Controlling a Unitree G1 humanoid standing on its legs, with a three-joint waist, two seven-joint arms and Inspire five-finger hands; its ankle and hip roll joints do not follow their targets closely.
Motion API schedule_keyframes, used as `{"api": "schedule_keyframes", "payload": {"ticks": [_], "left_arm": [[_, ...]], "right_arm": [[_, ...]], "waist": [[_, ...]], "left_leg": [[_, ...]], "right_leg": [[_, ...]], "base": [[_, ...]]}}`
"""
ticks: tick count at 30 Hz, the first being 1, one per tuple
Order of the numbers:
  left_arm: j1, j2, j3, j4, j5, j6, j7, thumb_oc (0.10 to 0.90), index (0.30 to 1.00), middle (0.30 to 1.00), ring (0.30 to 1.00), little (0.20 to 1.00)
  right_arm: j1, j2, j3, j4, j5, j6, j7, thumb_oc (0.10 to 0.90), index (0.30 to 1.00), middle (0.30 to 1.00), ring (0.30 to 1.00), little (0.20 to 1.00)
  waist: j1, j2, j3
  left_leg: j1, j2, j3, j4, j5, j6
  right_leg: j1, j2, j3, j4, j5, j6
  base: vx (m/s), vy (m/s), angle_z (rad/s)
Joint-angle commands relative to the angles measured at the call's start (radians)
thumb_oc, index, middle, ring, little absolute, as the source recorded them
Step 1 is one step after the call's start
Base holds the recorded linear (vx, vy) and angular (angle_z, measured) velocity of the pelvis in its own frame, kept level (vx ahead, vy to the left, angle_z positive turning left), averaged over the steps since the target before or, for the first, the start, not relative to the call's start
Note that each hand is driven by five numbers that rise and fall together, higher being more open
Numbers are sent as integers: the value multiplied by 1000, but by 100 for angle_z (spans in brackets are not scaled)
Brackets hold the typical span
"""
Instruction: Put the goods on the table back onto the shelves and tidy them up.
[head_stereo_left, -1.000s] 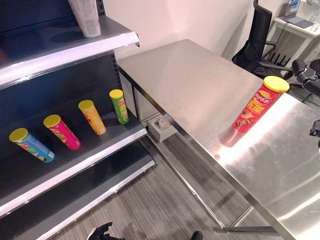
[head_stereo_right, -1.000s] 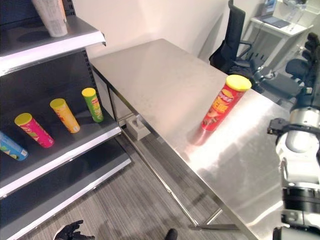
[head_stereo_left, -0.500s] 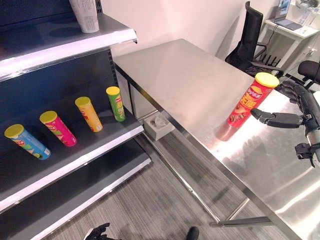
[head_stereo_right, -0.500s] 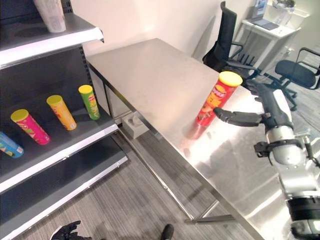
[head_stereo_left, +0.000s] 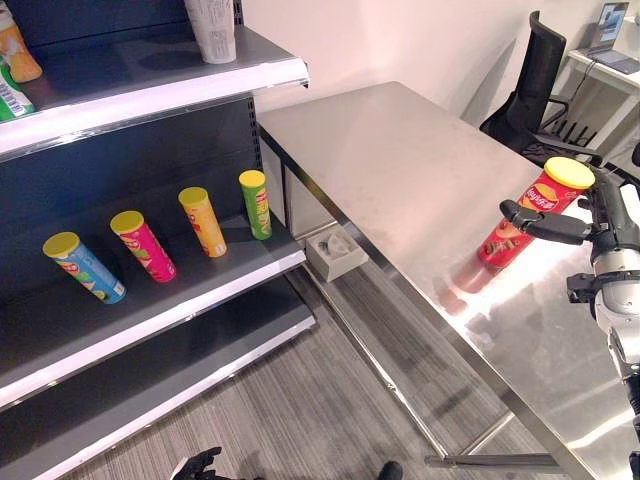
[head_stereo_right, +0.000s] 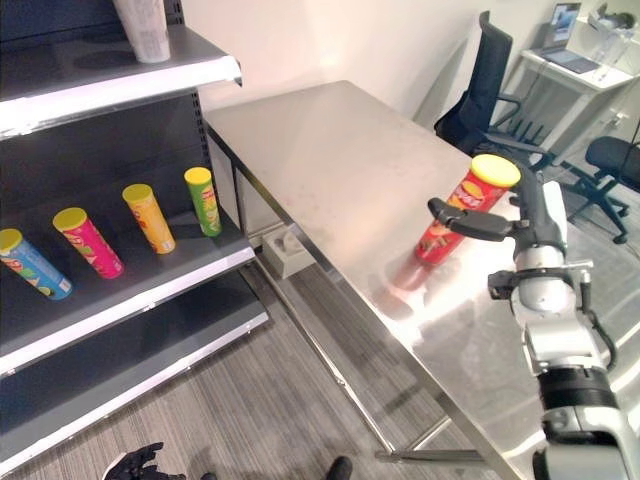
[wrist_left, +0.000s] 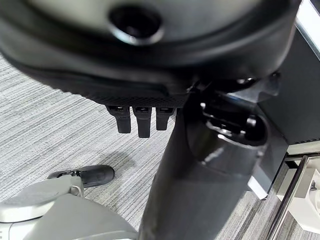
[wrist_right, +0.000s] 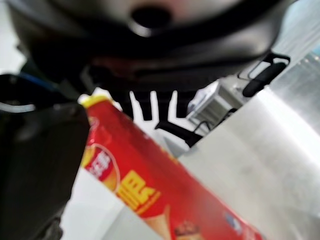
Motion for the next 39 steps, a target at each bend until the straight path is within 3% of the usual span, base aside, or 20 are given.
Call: {"api": "schedule_keyframes", "payload": {"ticks": [1,17,18,19,32,39], "left_arm": [[-28,65,-51,-14,22,-30,22,800,900,900,900,900],[-27,76,-53,-14,12,-29,30,800,900,900,900,900],[-26,76,-53,-13,12,-28,30,800,900,900,900,900],[-26,75,-53,-12,12,-29,32,800,900,900,900,900],[-29,75,-50,-12,18,-28,36,800,900,900,900,900],[-37,73,-27,-14,20,-21,40,800,900,900,900,900]], "right_arm": [[-166,-89,-22,-10,-5,-65,-73,800,900,900,900,900],[-265,-112,56,65,-15,-50,-76,800,900,900,900,900],[-275,-113,62,72,-15,-50,-79,682,724,724,724,724],[-285,-116,66,78,-16,-50,-83,400,300,300,300,300],[-247,-127,52,63,-24,-48,-73,400,300,300,300,300],[-145,-101,-64,-84,-28,-67,-102,400,300,300,300,300]], "waist": [[24,-54,-30],[32,-54,-29],[32,-52,-30],[33,-52,-31],[23,-58,-32],[12,-64,-37]], "left_leg": [[-38,-20,-19,2,-53,30],[-36,-20,-27,2,-54,31],[-36,-20,-28,2,-54,31],[-35,-19,-28,2,-53,31],[-30,-17,-30,2,-56,29],[-28,-18,-30,2,-58,31]], "right_leg": [[59,-79,-28,15,-83,117],[64,-79,-28,15,-90,115],[65,-78,-28,15,-92,115],[65,-76,-27,15,-93,114],[73,-73,-28,15,-97,114],[77,-77,-33,15,-94,116]], "base": [[0,0,0],[0,0,0],[33,2,0],[33,2,0],[0,0,0],[-9,8,2]]}}
